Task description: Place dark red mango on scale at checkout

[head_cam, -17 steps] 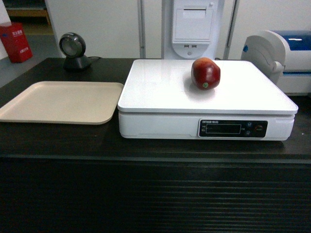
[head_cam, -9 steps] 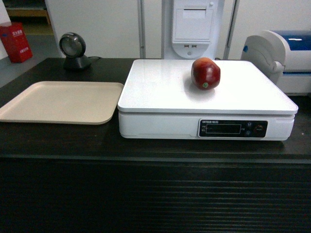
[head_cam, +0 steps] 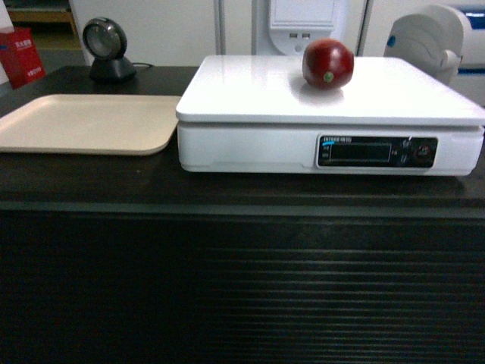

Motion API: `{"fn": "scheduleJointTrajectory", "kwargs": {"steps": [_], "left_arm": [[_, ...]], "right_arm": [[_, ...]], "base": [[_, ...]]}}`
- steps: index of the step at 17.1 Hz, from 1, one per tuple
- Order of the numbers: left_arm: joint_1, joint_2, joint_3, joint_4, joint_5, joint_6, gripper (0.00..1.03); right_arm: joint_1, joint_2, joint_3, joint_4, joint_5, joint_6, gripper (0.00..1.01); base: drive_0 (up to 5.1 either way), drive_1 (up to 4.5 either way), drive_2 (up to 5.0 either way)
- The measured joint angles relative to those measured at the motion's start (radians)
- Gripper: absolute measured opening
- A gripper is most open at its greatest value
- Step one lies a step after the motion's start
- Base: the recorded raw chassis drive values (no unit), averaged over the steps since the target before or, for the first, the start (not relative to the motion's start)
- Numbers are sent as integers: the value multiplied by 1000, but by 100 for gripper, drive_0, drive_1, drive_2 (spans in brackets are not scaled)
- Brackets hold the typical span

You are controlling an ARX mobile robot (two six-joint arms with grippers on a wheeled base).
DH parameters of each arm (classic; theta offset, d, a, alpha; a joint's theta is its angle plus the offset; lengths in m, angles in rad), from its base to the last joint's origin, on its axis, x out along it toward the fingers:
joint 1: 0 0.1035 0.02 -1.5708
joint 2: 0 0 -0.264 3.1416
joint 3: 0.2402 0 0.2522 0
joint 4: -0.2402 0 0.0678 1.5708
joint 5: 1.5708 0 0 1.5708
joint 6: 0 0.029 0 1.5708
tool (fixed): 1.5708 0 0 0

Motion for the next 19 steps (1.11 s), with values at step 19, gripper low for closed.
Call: {"fn": "scheduleJointTrajectory", "kwargs": {"steps": [19], "left_arm": [[0, 0, 0, 0, 0, 0, 98]], "right_arm": [[0, 0, 0, 0, 0, 0, 98]], "base": [[0, 0, 0]]}}
